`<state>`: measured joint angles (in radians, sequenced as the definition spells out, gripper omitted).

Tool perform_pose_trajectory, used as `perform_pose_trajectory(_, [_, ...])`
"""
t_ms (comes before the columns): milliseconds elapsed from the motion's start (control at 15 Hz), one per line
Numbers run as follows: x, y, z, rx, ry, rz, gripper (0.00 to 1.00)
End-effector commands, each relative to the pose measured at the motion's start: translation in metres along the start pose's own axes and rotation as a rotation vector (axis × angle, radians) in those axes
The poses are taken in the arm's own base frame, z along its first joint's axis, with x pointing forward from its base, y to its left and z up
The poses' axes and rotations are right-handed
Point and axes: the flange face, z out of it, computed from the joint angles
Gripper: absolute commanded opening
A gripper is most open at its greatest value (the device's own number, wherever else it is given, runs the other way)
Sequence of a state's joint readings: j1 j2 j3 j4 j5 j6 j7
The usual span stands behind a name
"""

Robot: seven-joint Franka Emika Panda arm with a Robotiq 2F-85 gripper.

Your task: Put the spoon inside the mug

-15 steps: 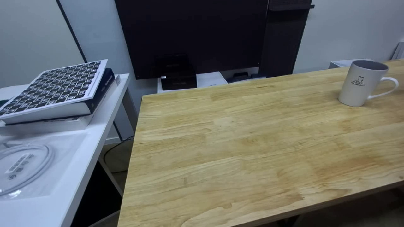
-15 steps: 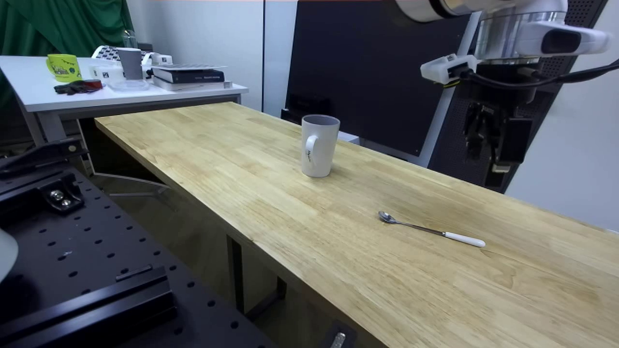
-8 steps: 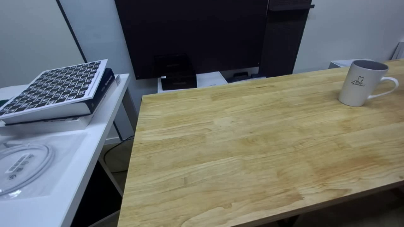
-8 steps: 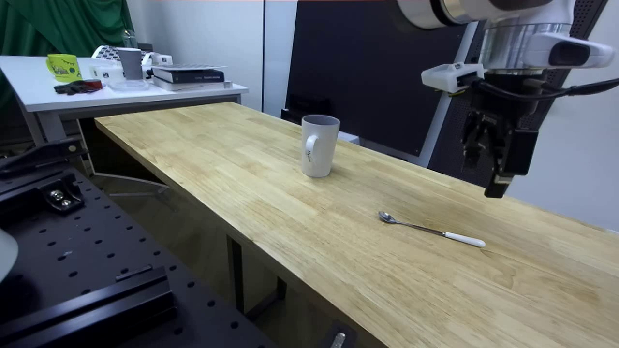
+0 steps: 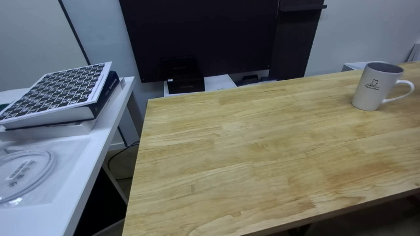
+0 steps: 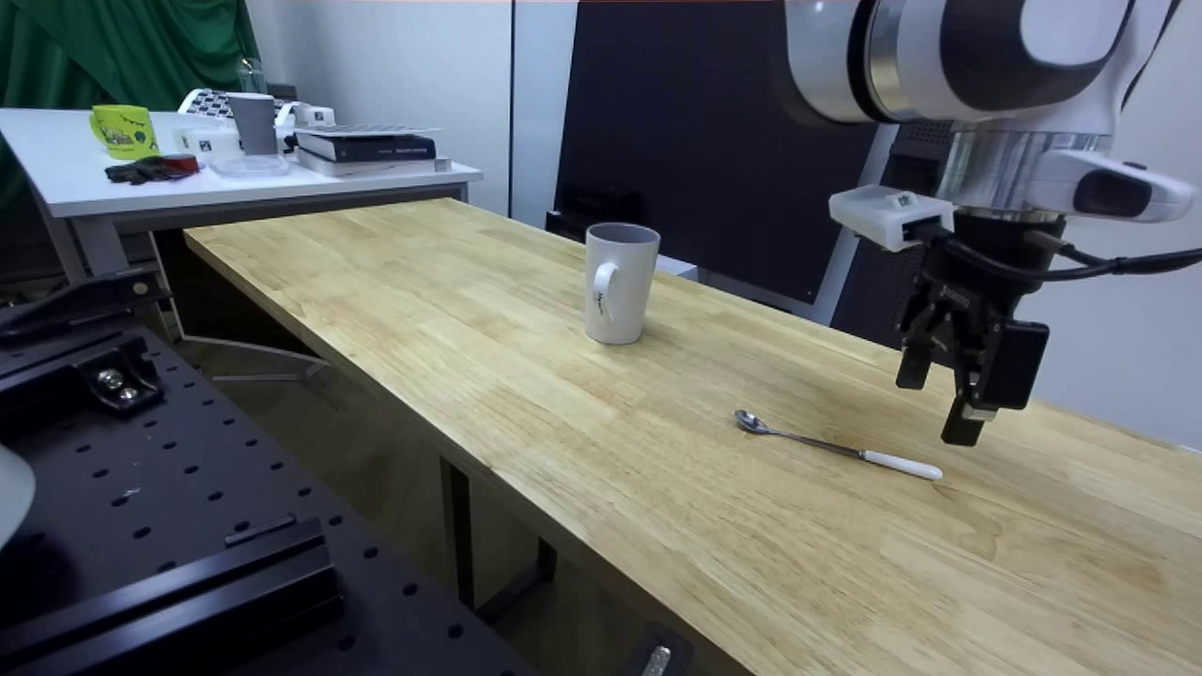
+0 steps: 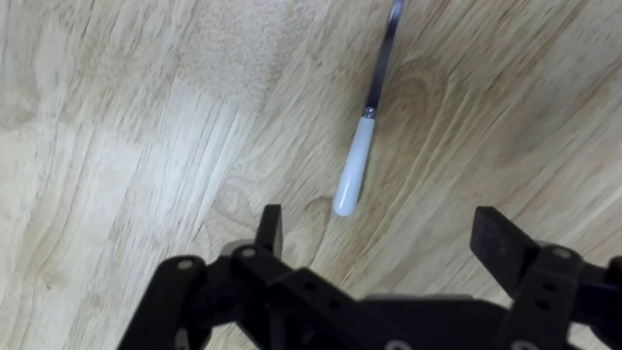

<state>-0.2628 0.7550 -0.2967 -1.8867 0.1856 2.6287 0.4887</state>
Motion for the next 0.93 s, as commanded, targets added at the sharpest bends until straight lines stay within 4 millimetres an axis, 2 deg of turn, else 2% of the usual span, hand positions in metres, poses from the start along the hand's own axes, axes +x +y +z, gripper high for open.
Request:
perform_pose_trajectory(0, [0.009,-0.012,0.020,-0.003,-0.010,0.020,1.00])
perform_pose_trajectory(400, [0.010,-0.020,0.040,0.026,-0.002,0.051,1.00])
perform_pose_trajectory(867, [0.009,-0.019,0.045,0.057,0.002,0.140,1.00])
